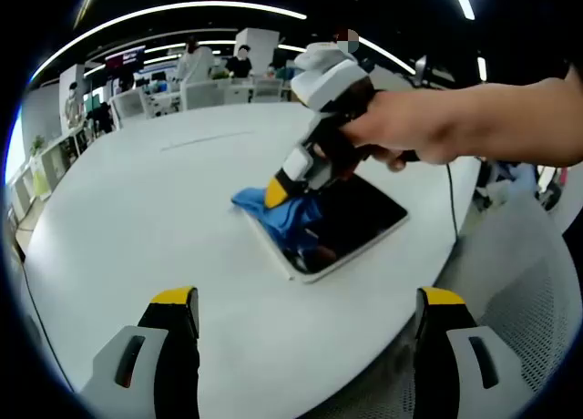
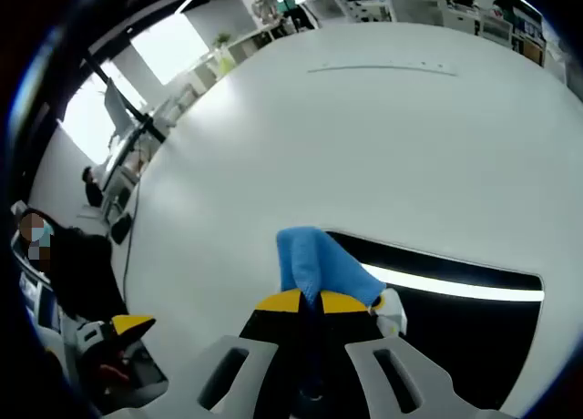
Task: Wipe the mirror surface with the cleaning cloth until all visible marks leave the cleaned area.
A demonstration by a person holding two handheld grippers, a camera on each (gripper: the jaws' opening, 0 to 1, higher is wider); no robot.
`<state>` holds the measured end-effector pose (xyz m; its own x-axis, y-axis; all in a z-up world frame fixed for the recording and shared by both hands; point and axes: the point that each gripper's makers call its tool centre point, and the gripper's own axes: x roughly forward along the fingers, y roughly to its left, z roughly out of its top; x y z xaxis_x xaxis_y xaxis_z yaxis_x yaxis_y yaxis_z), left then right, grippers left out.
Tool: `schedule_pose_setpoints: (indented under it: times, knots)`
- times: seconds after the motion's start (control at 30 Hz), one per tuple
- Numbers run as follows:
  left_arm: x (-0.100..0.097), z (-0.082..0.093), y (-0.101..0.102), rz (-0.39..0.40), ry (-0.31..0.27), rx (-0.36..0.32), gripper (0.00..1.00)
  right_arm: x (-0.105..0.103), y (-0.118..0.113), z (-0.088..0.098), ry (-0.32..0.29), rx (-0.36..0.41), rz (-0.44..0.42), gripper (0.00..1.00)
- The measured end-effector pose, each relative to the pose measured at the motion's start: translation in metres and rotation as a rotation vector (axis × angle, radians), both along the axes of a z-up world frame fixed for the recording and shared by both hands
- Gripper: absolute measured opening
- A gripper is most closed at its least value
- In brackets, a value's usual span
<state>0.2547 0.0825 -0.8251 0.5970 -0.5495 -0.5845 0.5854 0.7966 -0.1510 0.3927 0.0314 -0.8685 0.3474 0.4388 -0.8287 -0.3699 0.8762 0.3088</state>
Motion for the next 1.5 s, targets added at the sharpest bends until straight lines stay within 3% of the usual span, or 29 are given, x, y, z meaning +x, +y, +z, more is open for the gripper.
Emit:
schedule_pose_setpoints:
  times: [0.57, 1.5]
  knots:
    - [-0.001, -0.001, -0.001, -0.002, 0.004, 0.002, 0.99, 0.039, 0.002, -0.003, 0.013, 0.015, -0.026, 0.0]
    - [0.0, -0.001, 0.0, 0.002, 0.006, 0.007, 0.99, 0.036, -0.015, -0.002, 0.006, 0.02, -0.023, 0.0]
